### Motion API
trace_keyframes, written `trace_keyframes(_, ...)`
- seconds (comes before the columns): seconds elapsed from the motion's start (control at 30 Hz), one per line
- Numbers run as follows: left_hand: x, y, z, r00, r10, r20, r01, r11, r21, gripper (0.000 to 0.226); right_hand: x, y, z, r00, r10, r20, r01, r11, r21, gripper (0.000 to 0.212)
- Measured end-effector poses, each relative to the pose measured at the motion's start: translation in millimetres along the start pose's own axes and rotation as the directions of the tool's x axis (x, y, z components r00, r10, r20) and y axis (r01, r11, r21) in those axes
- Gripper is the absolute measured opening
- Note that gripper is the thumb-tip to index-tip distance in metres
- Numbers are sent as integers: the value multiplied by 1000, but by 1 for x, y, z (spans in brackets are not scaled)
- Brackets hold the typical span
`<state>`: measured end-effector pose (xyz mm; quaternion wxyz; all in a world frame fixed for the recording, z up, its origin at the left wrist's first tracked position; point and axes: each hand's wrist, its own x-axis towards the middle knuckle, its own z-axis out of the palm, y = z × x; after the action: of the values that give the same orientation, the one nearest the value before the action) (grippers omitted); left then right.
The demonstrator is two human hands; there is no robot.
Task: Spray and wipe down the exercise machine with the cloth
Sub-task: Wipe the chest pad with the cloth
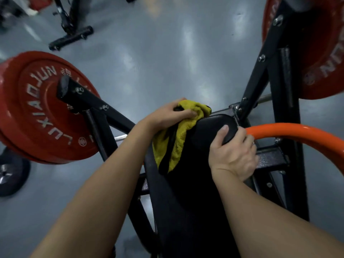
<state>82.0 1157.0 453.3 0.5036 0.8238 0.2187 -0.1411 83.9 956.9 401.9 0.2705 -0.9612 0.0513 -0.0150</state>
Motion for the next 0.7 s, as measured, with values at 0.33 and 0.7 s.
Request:
trace_keyframes(0.33,75,70,57,995,17,103,-39,975,217,17,0,4,1,1000,-10,-8,10,1000,-16,60)
trace_keyframes(0.7,-9,-11,-6,973,133,-190,-148,986,-70,6,-2,1,3,998,22,-52,-22,1000,-9,53)
